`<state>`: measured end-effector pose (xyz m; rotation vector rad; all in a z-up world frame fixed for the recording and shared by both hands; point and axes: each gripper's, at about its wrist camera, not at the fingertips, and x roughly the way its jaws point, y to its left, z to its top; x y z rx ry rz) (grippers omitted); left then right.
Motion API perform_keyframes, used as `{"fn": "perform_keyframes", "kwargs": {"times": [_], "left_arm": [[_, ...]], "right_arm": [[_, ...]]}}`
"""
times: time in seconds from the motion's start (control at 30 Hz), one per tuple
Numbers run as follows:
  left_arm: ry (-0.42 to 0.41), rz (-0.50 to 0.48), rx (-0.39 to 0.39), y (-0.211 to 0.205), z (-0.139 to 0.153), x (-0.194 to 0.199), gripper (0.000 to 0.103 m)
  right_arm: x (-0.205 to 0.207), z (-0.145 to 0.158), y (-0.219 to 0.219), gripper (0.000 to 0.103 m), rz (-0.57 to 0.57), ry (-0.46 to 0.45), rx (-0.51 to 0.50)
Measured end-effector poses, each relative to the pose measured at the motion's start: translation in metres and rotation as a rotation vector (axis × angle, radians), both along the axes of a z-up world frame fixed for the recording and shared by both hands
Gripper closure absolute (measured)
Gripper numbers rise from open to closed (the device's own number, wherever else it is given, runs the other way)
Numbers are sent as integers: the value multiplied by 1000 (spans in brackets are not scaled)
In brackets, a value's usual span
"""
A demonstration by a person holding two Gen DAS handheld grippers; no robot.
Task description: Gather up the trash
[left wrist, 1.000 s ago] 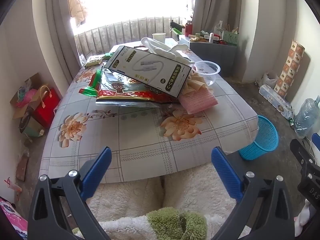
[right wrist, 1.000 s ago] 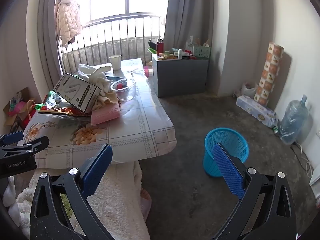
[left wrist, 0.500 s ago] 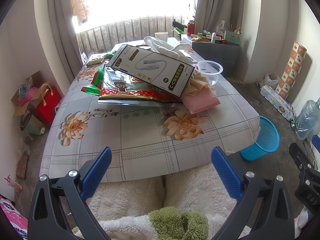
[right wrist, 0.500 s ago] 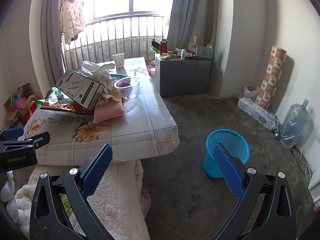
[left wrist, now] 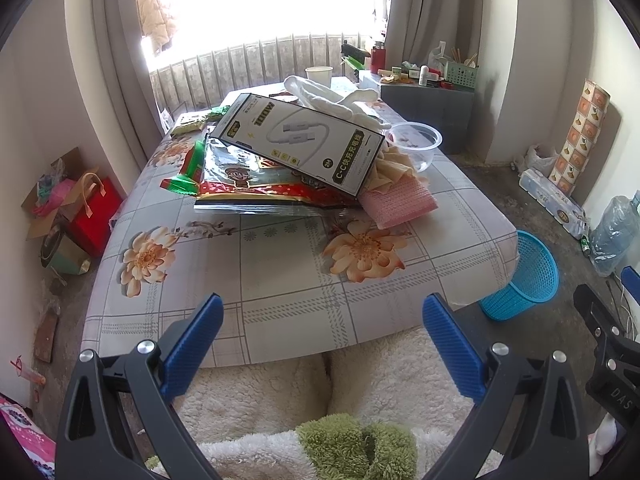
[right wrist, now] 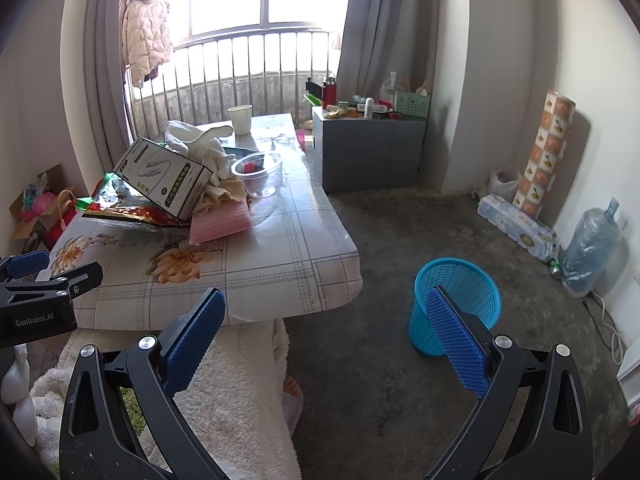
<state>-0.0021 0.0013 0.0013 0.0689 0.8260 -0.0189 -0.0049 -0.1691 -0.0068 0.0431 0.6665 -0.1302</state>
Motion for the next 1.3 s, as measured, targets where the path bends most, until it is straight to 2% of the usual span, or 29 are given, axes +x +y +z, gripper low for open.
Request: {"fn": "perform_keyframes", "kwargs": {"times": [1.3], "left_arm": [[7, 4, -2, 2, -3, -1, 5]], "right_arm": [[1, 1, 1, 7, 2, 3, -1]]}}
